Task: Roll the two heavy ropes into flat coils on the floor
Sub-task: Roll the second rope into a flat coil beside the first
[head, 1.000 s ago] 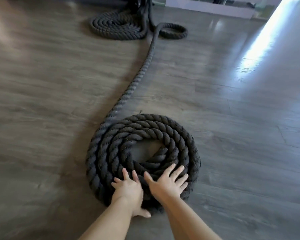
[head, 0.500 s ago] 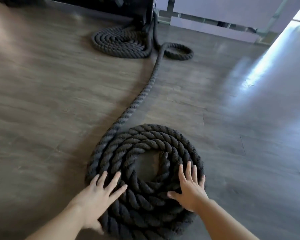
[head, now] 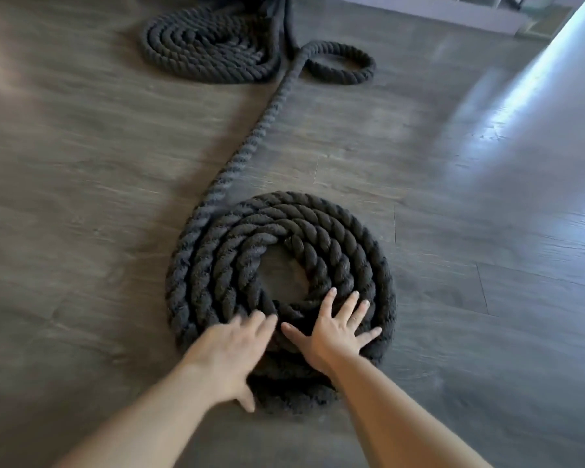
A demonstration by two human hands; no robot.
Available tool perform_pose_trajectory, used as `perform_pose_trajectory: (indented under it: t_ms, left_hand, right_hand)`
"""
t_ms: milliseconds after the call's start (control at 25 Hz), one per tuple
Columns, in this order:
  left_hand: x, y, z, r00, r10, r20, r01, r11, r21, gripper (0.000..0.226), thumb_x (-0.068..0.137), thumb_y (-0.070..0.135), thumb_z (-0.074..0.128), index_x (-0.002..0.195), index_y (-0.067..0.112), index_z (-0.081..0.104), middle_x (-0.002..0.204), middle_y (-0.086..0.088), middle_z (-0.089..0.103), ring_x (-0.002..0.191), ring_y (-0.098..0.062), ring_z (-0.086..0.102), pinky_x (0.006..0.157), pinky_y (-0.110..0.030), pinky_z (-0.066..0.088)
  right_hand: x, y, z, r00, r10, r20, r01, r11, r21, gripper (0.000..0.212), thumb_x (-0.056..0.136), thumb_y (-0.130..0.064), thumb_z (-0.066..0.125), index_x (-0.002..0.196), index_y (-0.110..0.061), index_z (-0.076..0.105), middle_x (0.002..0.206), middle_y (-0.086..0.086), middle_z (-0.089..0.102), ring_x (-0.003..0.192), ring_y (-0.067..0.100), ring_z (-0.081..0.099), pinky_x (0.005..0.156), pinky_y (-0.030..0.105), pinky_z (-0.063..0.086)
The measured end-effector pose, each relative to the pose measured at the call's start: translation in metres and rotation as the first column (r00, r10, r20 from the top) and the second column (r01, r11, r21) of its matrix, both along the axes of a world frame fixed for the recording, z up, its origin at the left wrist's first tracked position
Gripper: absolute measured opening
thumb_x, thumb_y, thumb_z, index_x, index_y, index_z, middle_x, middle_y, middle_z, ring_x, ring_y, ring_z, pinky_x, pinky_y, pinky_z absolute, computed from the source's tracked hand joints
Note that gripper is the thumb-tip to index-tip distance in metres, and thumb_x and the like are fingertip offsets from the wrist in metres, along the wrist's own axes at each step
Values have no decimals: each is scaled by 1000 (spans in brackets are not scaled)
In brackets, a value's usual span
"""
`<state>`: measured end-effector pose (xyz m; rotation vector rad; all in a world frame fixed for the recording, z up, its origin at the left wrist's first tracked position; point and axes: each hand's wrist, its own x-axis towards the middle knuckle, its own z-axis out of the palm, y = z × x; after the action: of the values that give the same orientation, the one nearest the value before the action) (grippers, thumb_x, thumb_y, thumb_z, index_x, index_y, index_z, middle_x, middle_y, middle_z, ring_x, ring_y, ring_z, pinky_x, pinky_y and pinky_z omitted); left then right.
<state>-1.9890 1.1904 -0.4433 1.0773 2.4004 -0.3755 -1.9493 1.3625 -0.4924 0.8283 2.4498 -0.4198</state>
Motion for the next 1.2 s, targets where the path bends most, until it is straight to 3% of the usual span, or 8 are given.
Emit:
perform_pose_trajectory:
  t_ms: [120, 200, 320, 480, 680, 1000, 1120, 1200]
  left_hand:
    - [-45, -13, -7, 998, -45, -46, 36, 982, -187, 155, 55, 74, 79, 151, 16, -29, 158, -19, -30, 147, -47, -8, 116, -65, 6]
    - [-48, -6, -24, 1000, 15, -14, -18, 982, -190, 149, 63, 75, 74, 148, 12, -32, 153, -23, -37, 145, -53, -8, 117, -63, 11]
    - [-40, 15, -32, 996, 90, -7, -90, 978, -189, 145, 67, 82, 62, 143, 5, -35, 151, -28, -36, 143, -58, 0, 114, -58, 24]
    - [-34, 34, -18, 990, 141, 11, -132, 947, -293, 150, 64, 73, 75, 145, 5, -32, 155, -27, -30, 143, -58, 5, 116, -53, 25]
    - [-115, 12, 2, 995, -94, 40, 102, 938, -331, 138, 67, 58, 82, 155, 18, -17, 163, -15, -19, 148, -45, 1, 117, -61, 14]
    - [-162, 31, -24, 993, 112, 41, -100, 970, -221, 127, 75, 88, 40, 146, 8, -30, 151, -34, -29, 143, -58, -3, 115, -62, 7]
    - [-177, 81, -23, 956, 285, 67, -263, 938, -225, 127, 76, 88, 40, 146, 5, -27, 152, -37, -24, 142, -60, 3, 114, -63, 11]
    - [-188, 112, -18, 918, 384, 100, -351, 903, -246, 129, 76, 87, 42, 150, 3, -21, 154, -40, -15, 140, -60, 9, 113, -61, 17]
  right_hand:
    - [-32, 36, 6, 991, 128, 39, -127, 992, -26, 125, 68, -91, 42, 152, -25, -22, 153, 18, -36, 139, 39, -35, 104, 72, -12]
    - [-57, 63, 9, 978, 201, 54, -198, 979, -55, 122, 70, -89, 43, 151, -28, -25, 153, 16, -38, 138, 38, -37, 106, 72, -12]
    - [-74, 70, 15, 977, 199, 76, -195, 979, -62, 109, 81, -81, 42, 149, -29, -26, 152, 14, -40, 139, 36, -37, 105, 73, -9]
    - [-52, 36, 21, 991, -8, 137, 23, 994, -106, 72, 100, -58, 24, 150, -35, -24, 155, 12, -35, 142, 30, -32, 109, 71, 2]
    - [-71, 56, 25, 971, 33, 236, 1, 990, -142, 73, 103, -51, 28, 150, -34, -25, 153, 17, -35, 140, 34, -36, 107, 73, 5]
    - [-181, 137, 34, 956, 200, 216, -204, 979, -5, 69, 102, -51, 32, 150, -45, -16, 159, 7, -28, 144, 28, -29, 108, 73, 3]
    - [-234, 112, 44, 976, -175, 129, 166, 983, 75, 78, 99, -52, 38, 154, -33, -13, 159, 12, -26, 145, 41, -19, 112, 67, 4]
    - [-247, 79, 40, 927, -337, 166, 355, 931, -90, 97, 91, -66, 43, 153, -26, -19, 157, 16, -29, 143, 46, -20, 113, 61, 6]
